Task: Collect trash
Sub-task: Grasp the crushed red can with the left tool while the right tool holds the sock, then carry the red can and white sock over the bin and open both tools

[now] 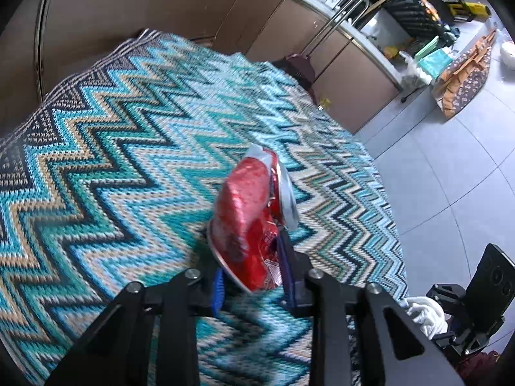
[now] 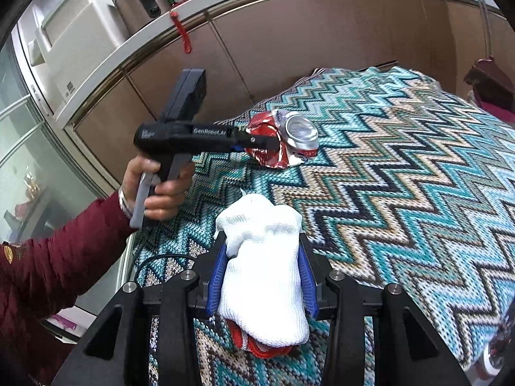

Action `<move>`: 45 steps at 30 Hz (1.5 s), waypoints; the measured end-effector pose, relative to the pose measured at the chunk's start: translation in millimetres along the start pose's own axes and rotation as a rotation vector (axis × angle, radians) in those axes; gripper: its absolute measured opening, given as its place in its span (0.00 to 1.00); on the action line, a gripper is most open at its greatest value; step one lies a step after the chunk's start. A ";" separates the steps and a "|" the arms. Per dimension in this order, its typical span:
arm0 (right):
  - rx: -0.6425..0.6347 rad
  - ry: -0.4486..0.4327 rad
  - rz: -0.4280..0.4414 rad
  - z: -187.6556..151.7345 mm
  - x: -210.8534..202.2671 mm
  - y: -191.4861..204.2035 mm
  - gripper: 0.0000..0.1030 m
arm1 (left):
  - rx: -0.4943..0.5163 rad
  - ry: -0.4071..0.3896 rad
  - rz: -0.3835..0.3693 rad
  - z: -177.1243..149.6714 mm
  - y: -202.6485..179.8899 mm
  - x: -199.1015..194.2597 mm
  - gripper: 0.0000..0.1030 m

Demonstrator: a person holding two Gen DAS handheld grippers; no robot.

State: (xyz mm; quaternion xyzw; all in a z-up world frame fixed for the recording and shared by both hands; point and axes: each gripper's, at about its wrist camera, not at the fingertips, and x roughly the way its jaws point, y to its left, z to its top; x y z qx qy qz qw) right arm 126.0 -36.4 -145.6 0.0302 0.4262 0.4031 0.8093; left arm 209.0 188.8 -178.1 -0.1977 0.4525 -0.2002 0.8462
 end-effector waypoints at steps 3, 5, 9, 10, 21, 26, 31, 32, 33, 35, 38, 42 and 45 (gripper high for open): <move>0.008 -0.028 -0.018 -3.9 -14.6 -3.7 0.38 | -0.005 -0.035 0.009 -2.1 -10.4 -8.5 0.18; 0.026 -0.059 -0.031 -6.9 -27.9 -9.5 0.37 | -0.005 -0.055 -0.006 -3.5 -22.9 -16.5 0.18; 0.081 -0.130 -0.062 -15.3 -58.4 -28.1 0.37 | 0.012 -0.081 -0.039 -2.2 -56.5 -27.0 0.18; 0.096 -0.154 -0.079 -18.6 -69.9 -34.5 0.37 | 0.024 -0.084 -0.048 -1.6 -67.7 -28.0 0.18; 0.308 -0.327 -0.430 -64.8 -189.8 -144.9 0.37 | 0.200 0.069 -0.179 8.0 -237.7 47.5 0.18; 0.406 -0.312 -0.586 -88.3 -214.4 -214.9 0.37 | 0.294 0.170 -0.173 0.9 -318.9 118.7 0.18; 0.494 -0.283 -0.651 -105.1 -212.8 -271.3 0.38 | 0.359 0.259 -0.113 -8.0 -375.0 196.2 0.18; 0.520 -0.281 -0.659 -108.6 -211.7 -285.4 0.38 | 0.365 0.268 -0.103 -9.3 -379.3 206.0 0.18; 0.531 -0.279 -0.664 -110.7 -211.5 -292.8 0.38 | 0.374 0.285 -0.085 -12.0 -388.4 225.0 0.19; 0.555 -0.269 -0.676 -115.9 -208.6 -308.8 0.39 | 0.377 0.312 -0.059 -16.9 -400.0 252.4 0.19; 0.595 -0.262 -0.676 -121.9 -204.2 -331.3 0.43 | 0.375 0.332 -0.016 -24.1 -412.2 285.6 0.20; 0.626 -0.259 -0.703 -126.4 -202.3 -349.2 0.52 | 0.351 0.360 -0.007 -30.9 -421.3 317.3 0.30; 0.639 -0.268 -0.728 -128.7 -207.7 -354.2 0.55 | 0.330 0.360 -0.028 -31.4 -421.6 323.9 0.42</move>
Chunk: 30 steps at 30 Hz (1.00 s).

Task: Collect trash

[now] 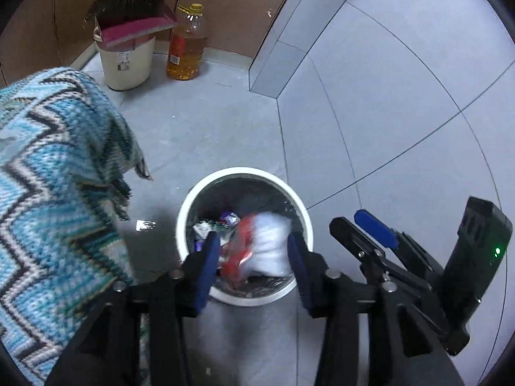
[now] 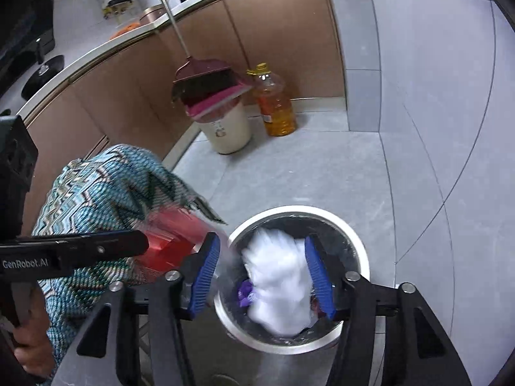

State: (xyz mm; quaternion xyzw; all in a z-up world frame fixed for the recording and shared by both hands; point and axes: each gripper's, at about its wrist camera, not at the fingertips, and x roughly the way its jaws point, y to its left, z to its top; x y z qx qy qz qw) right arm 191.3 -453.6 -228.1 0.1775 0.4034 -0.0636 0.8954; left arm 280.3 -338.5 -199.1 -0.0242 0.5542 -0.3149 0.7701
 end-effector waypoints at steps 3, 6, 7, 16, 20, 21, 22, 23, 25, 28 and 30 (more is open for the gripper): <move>0.009 -0.017 -0.001 1.8 -8.3 -3.4 0.55 | 0.009 -0.009 -0.012 -5.2 -5.2 -2.2 0.42; 0.007 -0.031 -0.014 -2.5 -23.5 -2.6 0.55 | 0.030 -0.057 0.015 -13.7 -8.5 -21.6 0.42; 0.005 -0.042 -0.010 -3.9 -30.7 0.6 0.55 | 0.038 -0.077 0.032 -16.0 -9.8 -28.2 0.42; -0.083 -0.098 0.059 -23.2 -92.0 59.1 0.55 | 0.058 -0.328 0.274 -83.6 0.7 -144.2 0.42; -0.157 -0.114 0.109 -36.2 -121.7 101.3 0.55 | 0.039 -0.409 0.373 -117.1 13.0 -192.8 0.42; -0.175 -0.116 0.124 -39.4 -128.4 112.5 0.56 | 0.037 -0.435 0.421 -130.5 14.3 -209.8 0.42; -0.196 -0.120 0.142 -43.3 -136.3 125.1 0.56 | 0.038 -0.455 0.462 -139.9 14.5 -222.2 0.42; -0.216 -0.124 0.161 -47.1 -144.4 136.8 0.56 | 0.038 -0.468 0.482 -146.9 13.4 -230.4 0.42; -0.254 -0.134 0.198 -55.4 -159.5 161.2 0.56 | 0.032 -0.501 0.548 -170.2 16.8 -258.7 0.42; -0.316 -0.149 0.254 -68.7 -183.1 197.5 0.56 | -0.001 -0.532 0.602 -198.1 27.1 -286.7 0.42; -0.344 -0.157 0.278 -76.0 -195.0 215.2 0.57 | -0.027 -0.548 0.633 -213.9 34.3 -302.0 0.42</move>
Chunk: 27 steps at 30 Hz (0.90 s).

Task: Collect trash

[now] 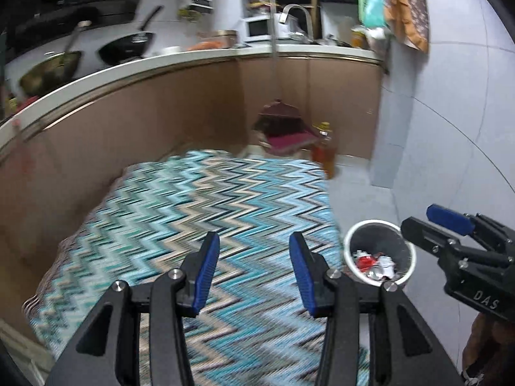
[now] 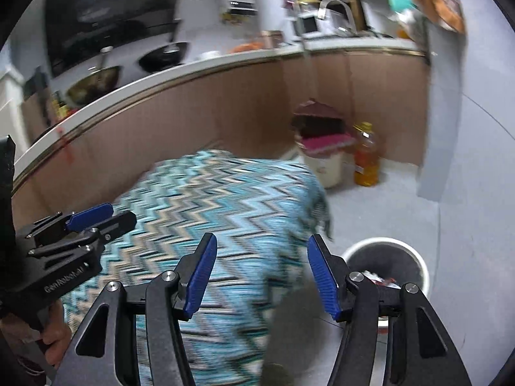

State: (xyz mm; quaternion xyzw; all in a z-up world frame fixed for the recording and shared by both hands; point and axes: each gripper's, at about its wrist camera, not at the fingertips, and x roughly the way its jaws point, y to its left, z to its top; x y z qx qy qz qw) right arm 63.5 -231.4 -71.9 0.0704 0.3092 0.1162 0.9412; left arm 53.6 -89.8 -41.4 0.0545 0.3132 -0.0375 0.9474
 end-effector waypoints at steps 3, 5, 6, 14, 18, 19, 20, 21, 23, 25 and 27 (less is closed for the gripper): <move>-0.040 -0.008 0.030 -0.9 -11.9 32.1 0.58 | -0.023 -0.024 0.058 -11.7 23.2 -24.3 0.43; -0.069 -0.005 0.048 -3.9 -17.3 52.6 0.59 | -0.048 -0.038 0.094 -20.2 42.6 -40.6 0.46; -0.080 -0.003 0.054 -5.7 -19.7 58.9 0.59 | -0.052 -0.042 0.104 -23.7 47.4 -43.2 0.46; -0.155 0.026 0.079 -21.0 -23.3 106.9 0.59 | -0.106 -0.076 0.188 -56.0 93.5 -78.9 0.54; -0.184 0.040 0.092 -27.2 -23.0 124.5 0.59 | -0.121 -0.080 0.209 -64.9 106.6 -86.0 0.59; -0.191 0.044 0.095 -28.4 -22.4 128.6 0.59 | -0.128 -0.078 0.212 -67.1 110.1 -87.3 0.60; -0.197 0.047 0.096 -29.4 -21.7 132.9 0.59 | -0.132 -0.077 0.215 -68.2 112.4 -87.9 0.61; -0.203 0.050 0.098 -30.8 -21.1 135.6 0.59 | -0.138 -0.075 0.221 -70.5 115.9 -88.8 0.62; -0.212 0.058 0.100 -33.0 -19.0 140.7 0.59 | -0.147 -0.072 0.226 -72.6 119.6 -89.5 0.63; -0.220 0.066 0.103 -35.9 -17.7 145.1 0.60 | -0.155 -0.068 0.235 -74.6 123.2 -88.7 0.64; -0.225 0.071 0.104 -37.5 -16.2 147.4 0.60 | -0.160 -0.062 0.240 -76.7 125.6 -88.3 0.65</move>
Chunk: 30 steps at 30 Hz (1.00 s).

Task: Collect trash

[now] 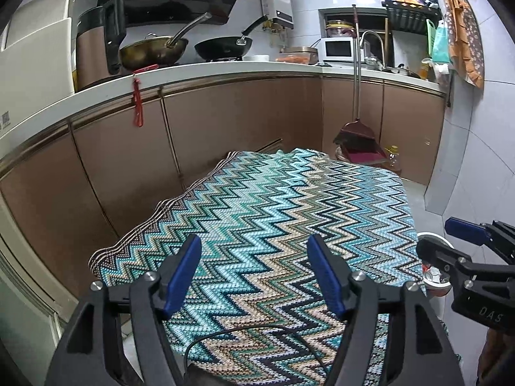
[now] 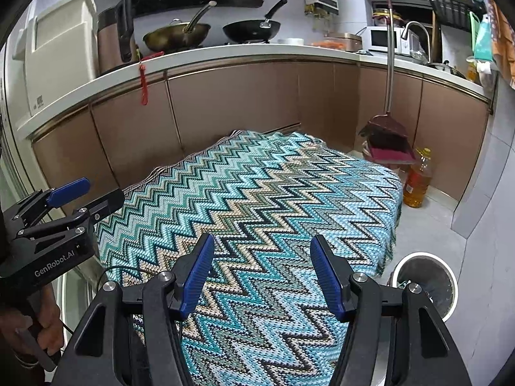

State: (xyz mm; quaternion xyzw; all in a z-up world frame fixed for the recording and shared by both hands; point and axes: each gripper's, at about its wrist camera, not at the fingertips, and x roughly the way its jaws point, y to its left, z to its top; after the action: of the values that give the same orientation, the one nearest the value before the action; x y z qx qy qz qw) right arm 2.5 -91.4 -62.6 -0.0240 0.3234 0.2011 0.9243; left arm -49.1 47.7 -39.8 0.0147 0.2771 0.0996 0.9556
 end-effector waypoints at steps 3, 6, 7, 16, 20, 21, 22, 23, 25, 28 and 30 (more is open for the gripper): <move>-0.006 0.011 0.001 0.9 5.5 3.9 0.60 | -0.005 0.009 0.006 -1.9 2.8 3.0 0.65; -0.006 0.023 0.001 1.2 11.5 5.6 0.60 | -0.004 0.018 0.011 -4.1 4.5 6.4 0.65; -0.006 0.027 0.001 0.7 13.3 5.8 0.60 | -0.004 0.021 0.012 -4.8 5.6 7.9 0.65; 0.004 0.039 -0.013 1.4 22.2 6.9 0.60 | 0.012 0.027 0.008 -5.6 1.2 12.0 0.65; 0.015 0.042 -0.017 0.8 24.4 4.4 0.60 | 0.023 0.029 0.007 -5.9 -3.2 12.9 0.65; 0.017 0.041 -0.018 0.6 24.8 4.3 0.60 | 0.026 0.029 0.006 -6.3 -4.6 13.0 0.65; 0.018 0.042 -0.018 0.3 25.2 3.4 0.60 | 0.027 0.032 0.006 -6.7 -5.4 13.3 0.65; 0.020 0.042 -0.019 0.3 25.3 3.4 0.60 | 0.028 0.034 0.006 -7.0 -6.3 13.4 0.65; 0.024 0.043 -0.017 -0.8 26.2 2.6 0.60 | 0.031 0.036 0.006 -7.3 -6.8 14.4 0.65; 0.025 0.046 -0.017 -2.2 27.5 2.7 0.60 | 0.035 0.040 0.005 -8.1 -8.6 15.5 0.65; 0.027 0.047 -0.016 -3.2 28.3 2.7 0.60 | 0.038 0.045 0.002 -8.5 -9.5 16.5 0.65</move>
State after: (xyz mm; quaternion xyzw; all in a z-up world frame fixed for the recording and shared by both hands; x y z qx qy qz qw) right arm 19.7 -79.4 -82.1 -0.0191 0.3475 0.1888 0.9183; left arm -38.3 41.4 -56.5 0.0307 0.3001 0.0957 0.9486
